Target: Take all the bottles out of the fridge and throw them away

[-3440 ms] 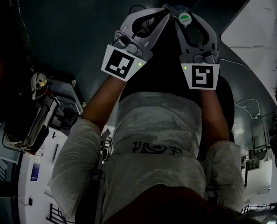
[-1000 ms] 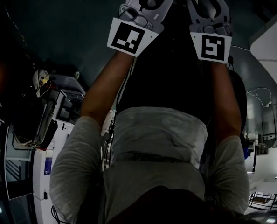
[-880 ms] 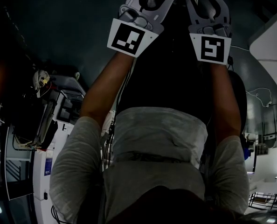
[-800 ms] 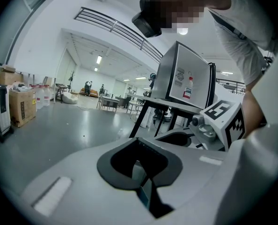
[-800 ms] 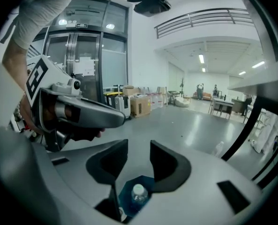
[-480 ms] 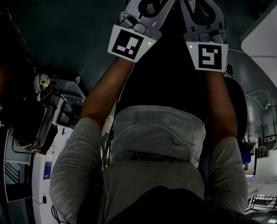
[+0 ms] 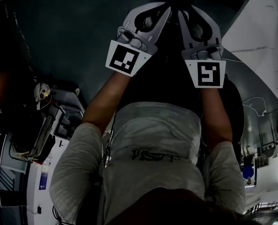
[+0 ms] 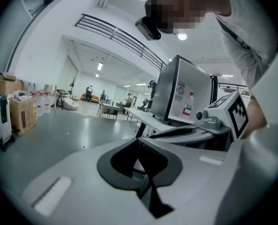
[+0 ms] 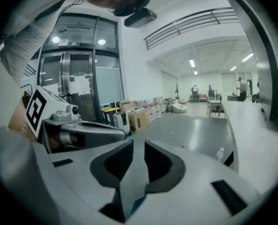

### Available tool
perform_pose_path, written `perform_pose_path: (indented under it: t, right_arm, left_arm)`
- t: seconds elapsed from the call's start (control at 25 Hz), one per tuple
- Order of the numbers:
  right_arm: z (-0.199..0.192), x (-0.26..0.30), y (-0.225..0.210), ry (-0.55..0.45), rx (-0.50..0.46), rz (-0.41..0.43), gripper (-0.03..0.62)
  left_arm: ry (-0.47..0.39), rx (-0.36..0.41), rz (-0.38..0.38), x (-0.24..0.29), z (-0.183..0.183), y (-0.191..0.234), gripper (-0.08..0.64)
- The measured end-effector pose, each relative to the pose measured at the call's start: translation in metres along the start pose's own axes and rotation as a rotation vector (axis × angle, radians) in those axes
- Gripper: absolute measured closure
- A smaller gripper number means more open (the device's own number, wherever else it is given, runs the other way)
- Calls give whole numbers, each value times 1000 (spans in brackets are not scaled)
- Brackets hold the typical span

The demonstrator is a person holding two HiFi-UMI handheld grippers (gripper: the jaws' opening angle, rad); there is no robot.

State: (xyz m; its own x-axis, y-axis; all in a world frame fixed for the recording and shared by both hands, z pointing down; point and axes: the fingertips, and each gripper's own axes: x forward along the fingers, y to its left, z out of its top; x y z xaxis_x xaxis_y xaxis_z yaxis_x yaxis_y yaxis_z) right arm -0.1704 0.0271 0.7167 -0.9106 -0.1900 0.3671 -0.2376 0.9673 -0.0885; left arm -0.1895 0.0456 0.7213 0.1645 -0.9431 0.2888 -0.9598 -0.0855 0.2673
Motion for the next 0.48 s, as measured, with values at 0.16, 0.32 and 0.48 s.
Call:
perform_pose_path:
  t: [0.16, 0.32, 0.48]
  right_arm:
    - [23, -9, -7, -3, 13, -8, 515]
    - [48, -20, -11, -10, 12, -16, 525]
    - [71, -31, -10, -17, 1, -12, 534]
  left_arm:
    - [-23, 6, -27, 1, 27, -10, 551]
    - [-40, 12, -30, -5, 55, -18, 551]
    - [-39, 16, -33, -10, 77, -26, 551]
